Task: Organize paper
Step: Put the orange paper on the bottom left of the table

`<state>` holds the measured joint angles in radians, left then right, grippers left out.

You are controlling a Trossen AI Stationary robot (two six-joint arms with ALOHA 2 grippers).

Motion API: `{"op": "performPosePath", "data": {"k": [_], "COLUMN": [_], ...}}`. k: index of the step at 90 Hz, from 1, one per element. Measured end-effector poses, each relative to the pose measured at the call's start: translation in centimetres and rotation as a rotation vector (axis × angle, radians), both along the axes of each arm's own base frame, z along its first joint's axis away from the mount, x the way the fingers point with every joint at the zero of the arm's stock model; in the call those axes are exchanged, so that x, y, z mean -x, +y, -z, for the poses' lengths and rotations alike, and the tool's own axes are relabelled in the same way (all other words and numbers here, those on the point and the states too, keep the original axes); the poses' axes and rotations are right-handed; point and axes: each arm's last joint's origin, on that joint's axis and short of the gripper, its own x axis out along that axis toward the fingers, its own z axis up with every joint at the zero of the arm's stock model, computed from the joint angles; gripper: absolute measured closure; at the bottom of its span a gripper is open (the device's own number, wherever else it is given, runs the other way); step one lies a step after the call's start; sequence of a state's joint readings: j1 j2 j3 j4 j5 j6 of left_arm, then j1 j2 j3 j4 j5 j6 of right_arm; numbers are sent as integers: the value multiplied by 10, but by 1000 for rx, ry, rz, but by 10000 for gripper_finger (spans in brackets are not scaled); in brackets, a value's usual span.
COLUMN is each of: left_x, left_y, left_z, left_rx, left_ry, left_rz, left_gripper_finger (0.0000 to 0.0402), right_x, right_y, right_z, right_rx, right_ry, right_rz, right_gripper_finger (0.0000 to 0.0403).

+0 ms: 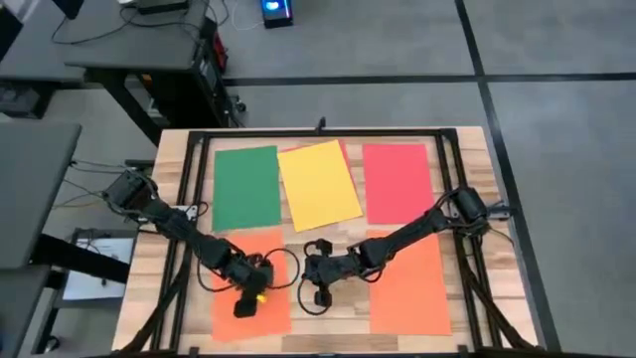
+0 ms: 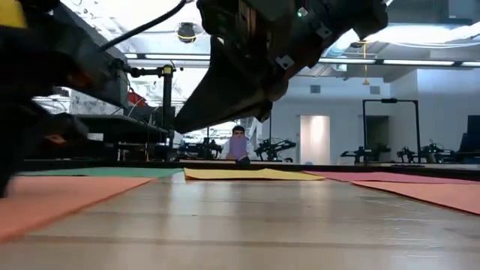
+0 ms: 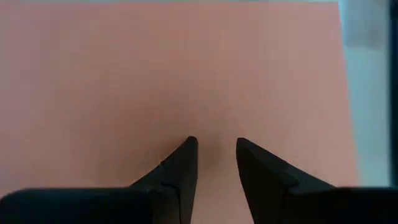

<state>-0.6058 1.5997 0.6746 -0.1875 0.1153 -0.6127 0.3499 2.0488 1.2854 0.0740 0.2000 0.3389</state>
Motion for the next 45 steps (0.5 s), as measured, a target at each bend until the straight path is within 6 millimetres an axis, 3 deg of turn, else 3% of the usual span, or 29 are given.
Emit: {"op": "performPosePath", "data": {"k": [45], "left_x": [5], "left_y": [1], "left_z": [-7], "left_rx": [-21], "left_ry": [-31], "left_rz": [73], "left_gripper_finger": [304], "right_x": [-1], "right_y": [-16], "right_z": [-4], "right_rx": [38], "right_ry": [36], "right_rz": [-46], "right_gripper_finger": [403]}}
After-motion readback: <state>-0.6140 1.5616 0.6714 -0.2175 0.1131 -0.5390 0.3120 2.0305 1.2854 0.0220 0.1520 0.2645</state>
